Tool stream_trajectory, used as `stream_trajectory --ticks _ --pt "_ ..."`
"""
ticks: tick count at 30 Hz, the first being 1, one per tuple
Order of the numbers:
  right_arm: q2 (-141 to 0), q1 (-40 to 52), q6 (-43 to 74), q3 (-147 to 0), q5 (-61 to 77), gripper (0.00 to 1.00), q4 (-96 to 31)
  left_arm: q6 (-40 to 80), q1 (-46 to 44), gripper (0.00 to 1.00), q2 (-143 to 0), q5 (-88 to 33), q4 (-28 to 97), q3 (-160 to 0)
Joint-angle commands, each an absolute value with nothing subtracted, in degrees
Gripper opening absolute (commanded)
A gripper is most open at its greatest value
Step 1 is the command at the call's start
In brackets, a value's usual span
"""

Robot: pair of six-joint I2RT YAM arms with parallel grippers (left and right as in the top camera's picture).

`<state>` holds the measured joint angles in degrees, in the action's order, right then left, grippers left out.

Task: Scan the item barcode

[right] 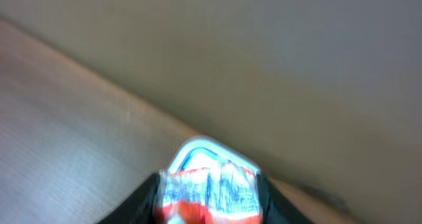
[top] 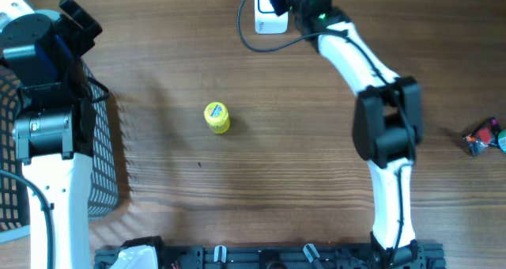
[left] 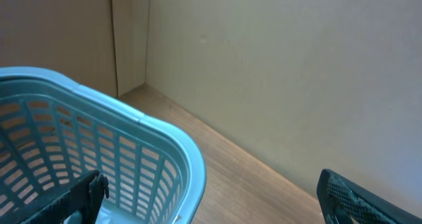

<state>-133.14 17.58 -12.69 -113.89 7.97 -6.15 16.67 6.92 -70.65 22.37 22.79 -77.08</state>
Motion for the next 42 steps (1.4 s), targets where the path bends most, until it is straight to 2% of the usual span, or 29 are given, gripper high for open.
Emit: stream_trajectory --ticks 1,4,7,9,11,15,17,22,23,25,26,27,28,32,36,40,42 --pt "-117.93 17.91 -11.99 -114.74 -10.22 0.34 -22.33 16.95 5.67 1.00 -70.65 21.21 22.04 -77.01" --pt "-111.02 16.12 -7.38 -114.74 -27.14 0.34 -41.54 16.97 2.04 1.00 -70.61 21.21 21.82 -77.01" --pt "-108.09 9.37 3.42 -114.74 -26.50 0.35 -59.75 16.95 -2.17 1.00 -70.35 21.26 21.50 -77.01" --pt "-108.44 2.13 6.85 -114.08 -21.74 0.35 -67.24 16.93 -4.01 1.00 -69.80 21.26 21.37 -77.01" --pt "-108.44 -4.97 7.68 -111.20 -16.71 0.34 -67.79 16.95 -4.69 1.00 -68.97 21.26 21.37 -77.01" --pt "-108.55 -18.68 7.70 -100.16 -10.02 0.34 -59.75 16.95 -4.67 1.00 -66.65 21.26 21.50 -77.01" --pt "-108.55 -22.50 7.73 -94.26 -10.04 0.41 -54.72 16.95 -4.67 1.00 -66.02 21.26 21.67 -77.01" --pt "-108.55 -27.73 13.82 -75.70 -10.04 0.42 -38.00 16.95 -4.67 1.00 -65.71 21.26 22.06 -77.01" --pt "-108.55 -27.83 14.57 -72.12 -10.02 0.52 -34.41 16.95 -4.67 1.00 -65.71 21.26 22.06 -77.01" --pt "-108.55 -27.83 14.98 -68.38 -10.02 0.60 -30.37 16.93 -4.67 1.00 -65.71 21.26 22.06 -77.01" --pt "-108.55 -27.83 14.98 -68.01 -10.00 0.74 -30.02 16.93 -4.67 1.00 -65.71 21.26 22.06 -77.01" --pt "-108.53 -27.83 14.72 -68.03 -10.00 0.84 -30.00 16.95 -4.67 1.00 -65.71 21.26 22.06 -77.01" --pt "-108.38 -27.83 12.47 -68.36 -9.19 1.00 -30.09 16.95 -4.67 1.00 -65.71 21.26 22.06 -77.01" --pt "-103.79 -27.55 12.23 -69.54 -4.75 1.00 -30.74 16.93 -4.67 1.00 -65.54 21.28 22.04 -77.01" --pt "-86.04 -23.11 12.23 -69.56 -0.34 1.00 -31.07 16.97 -4.67 1.00 -64.49 21.23 22.04 -77.01" --pt "-65.21 -9.37 13.61 -69.17 25.93 1.00 -33.82 16.95 -4.67 1.00 -61.69 21.26 22.02 -77.01" --pt "-62.22 -1.74 4.78 -68.99 38.96 1.00 -34.17 16.95 -4.67 1.00 -59.09 21.26 22.06 -77.01"
